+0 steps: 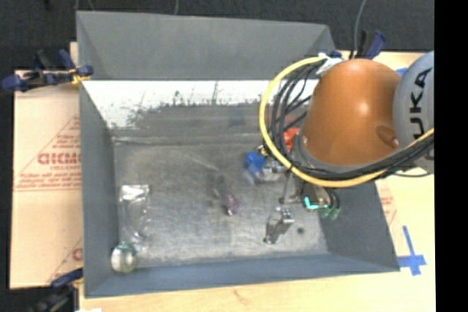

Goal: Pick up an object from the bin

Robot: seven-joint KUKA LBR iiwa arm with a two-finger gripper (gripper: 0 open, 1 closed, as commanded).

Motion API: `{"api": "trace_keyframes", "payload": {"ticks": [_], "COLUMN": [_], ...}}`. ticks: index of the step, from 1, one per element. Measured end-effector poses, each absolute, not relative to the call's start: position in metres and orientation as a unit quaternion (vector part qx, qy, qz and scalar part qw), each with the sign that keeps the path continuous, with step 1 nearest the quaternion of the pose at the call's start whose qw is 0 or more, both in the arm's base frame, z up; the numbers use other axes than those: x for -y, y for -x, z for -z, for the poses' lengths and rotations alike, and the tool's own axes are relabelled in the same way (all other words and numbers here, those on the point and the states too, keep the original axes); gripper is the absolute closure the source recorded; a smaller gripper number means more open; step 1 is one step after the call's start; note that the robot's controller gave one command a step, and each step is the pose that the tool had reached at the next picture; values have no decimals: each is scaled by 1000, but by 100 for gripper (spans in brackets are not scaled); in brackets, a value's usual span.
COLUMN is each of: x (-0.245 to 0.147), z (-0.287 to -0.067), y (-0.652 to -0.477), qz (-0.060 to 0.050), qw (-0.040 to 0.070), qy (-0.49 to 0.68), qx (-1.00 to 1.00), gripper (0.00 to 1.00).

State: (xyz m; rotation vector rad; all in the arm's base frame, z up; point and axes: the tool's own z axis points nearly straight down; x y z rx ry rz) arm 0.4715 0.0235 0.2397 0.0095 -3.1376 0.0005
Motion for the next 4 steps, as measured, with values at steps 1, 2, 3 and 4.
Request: {"api": "trace_keyframes", "payload": {"ticks": [1,2,3,4], "x": [-27,-80,-33,-34], "z": [-231,-134,-75,-79], "y": [-495,-556,-576,-578], "qz": [-1,0,1,1], "qw": [-3,-1,-4,-7], "qy": [-38,-140,-116,-116], "qx": [999,990,993,993], "gripper": [0,0,0,100]}}
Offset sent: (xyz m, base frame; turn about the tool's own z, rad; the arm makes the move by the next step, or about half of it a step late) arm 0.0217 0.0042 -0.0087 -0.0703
